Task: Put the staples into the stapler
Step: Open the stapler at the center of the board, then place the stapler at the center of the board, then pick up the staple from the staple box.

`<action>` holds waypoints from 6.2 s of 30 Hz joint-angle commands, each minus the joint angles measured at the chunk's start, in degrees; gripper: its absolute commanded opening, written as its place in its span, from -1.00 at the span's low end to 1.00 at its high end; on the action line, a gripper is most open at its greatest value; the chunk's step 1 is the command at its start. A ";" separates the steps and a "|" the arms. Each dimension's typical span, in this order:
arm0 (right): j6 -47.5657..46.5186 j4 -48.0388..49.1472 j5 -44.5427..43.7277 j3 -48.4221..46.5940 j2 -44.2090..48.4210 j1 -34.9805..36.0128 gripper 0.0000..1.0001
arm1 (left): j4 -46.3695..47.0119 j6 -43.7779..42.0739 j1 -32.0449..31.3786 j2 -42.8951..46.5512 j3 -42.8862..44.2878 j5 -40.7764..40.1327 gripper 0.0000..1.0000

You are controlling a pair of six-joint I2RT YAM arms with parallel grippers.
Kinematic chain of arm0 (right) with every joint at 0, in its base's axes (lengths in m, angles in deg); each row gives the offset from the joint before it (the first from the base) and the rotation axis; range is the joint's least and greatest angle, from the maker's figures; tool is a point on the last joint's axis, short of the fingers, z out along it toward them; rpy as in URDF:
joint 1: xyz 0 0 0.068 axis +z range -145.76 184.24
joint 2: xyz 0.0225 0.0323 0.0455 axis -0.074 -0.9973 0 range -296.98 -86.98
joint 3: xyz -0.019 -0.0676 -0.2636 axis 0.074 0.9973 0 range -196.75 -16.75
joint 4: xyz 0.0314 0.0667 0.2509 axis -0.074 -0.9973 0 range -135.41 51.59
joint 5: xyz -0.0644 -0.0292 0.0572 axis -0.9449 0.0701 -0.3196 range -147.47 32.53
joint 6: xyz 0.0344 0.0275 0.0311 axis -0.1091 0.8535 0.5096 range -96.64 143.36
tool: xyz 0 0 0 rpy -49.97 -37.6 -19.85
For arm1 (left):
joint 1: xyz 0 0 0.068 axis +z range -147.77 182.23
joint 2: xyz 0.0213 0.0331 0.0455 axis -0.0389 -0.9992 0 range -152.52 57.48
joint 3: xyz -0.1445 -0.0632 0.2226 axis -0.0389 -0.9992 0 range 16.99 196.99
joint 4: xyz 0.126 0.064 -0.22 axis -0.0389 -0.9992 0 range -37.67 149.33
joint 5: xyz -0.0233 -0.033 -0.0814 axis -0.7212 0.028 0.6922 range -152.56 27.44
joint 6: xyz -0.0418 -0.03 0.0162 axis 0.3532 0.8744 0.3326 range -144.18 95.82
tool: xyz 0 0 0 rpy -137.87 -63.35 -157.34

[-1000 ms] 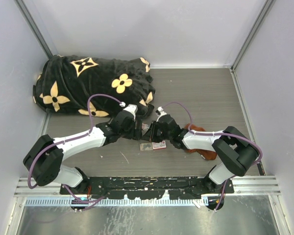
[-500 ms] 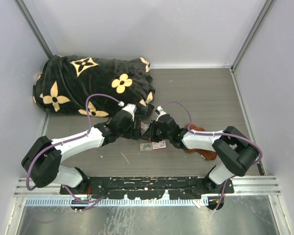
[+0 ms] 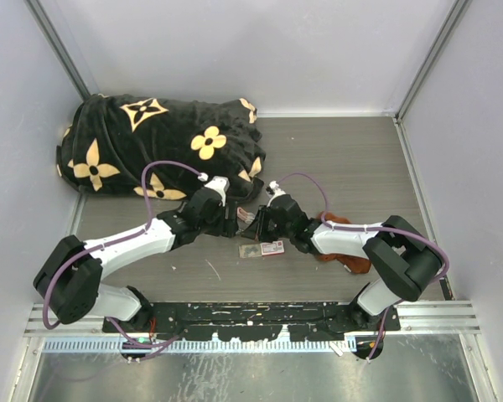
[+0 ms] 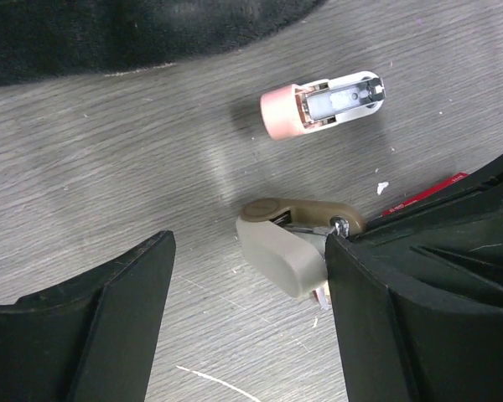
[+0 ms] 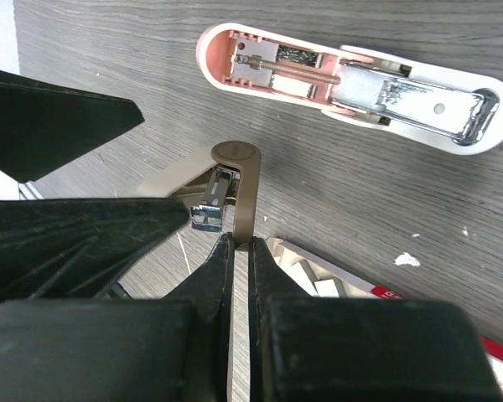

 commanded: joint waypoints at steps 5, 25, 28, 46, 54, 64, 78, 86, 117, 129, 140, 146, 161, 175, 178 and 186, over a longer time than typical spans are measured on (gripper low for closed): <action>-1.12 -0.58 -1.47 -1.38 0.77 -1.03 -0.99 | -2.84 -2.71 2.38 2.10 -1.82 -5.33 0.44; -3.39 -2.78 6.90 -2.59 0.40 -7.01 -0.99 | -2.83 -2.97 5.43 1.42 -4.21 -6.42 0.44; -3.60 -2.85 8.92 -2.68 -0.37 -8.47 -0.99 | -2.45 -2.97 5.68 1.66 -4.66 -6.17 0.45; -4.87 -7.35 11.18 -3.79 -3.08 -11.38 -0.30 | 0.55 -3.50 5.70 4.94 -5.55 -2.39 0.55; -6.14 -8.22 10.31 -2.95 -0.19 -12.40 -0.04 | 1.56 -3.50 5.72 5.13 -5.58 -1.63 0.58; -11.16 -11.14 6.96 -1.69 6.96 -13.69 0.25 | 4.14 -3.47 5.80 11.28 -7.17 -0.80 0.78; -26.79 -22.85 -6.11 -2.81 18.77 -3.65 0.32 | -26.84 -5.91 17.53 20.84 14.10 22.21 0.96; -29.41 -26.71 -13.79 -5.35 12.73 6.77 0.11 | -25.98 -12.54 22.54 25.38 13.31 14.22 0.96; -35.72 -26.71 -21.74 -12.97 -2.44 13.44 -0.29 | -23.62 -16.91 22.53 26.59 8.10 7.27 0.96; -36.07 -26.74 -22.90 -13.35 -3.90 14.54 -0.40 | -23.60 -16.92 22.54 26.45 7.98 7.50 0.96; -35.85 -27.48 -25.47 -13.53 -5.05 15.37 -0.46 | -23.64 -16.87 22.50 26.57 7.91 7.57 0.96; -35.68 -27.83 -25.46 -13.80 -4.35 15.43 -0.52 | -23.63 -16.86 22.50 26.61 7.87 7.62 0.96; -44.41 -30.55 -12.20 -12.47 8.12 8.68 -0.57 | -23.60 -16.31 22.50 28.67 7.72 9.48 0.96; -54.48 -28.64 -8.30 -14.68 6.15 4.84 -0.53 | -23.12 -15.56 22.55 31.98 6.92 12.52 0.96; -53.34 -30.17 -6.08 -15.76 4.71 5.21 -0.50 | -23.24 -15.67 22.42 32.51 6.78 12.52 0.96; -43.87 -30.14 -17.89 -11.42 5.39 7.36 -0.50 | -22.93 -15.62 21.98 32.73 6.42 12.93 0.96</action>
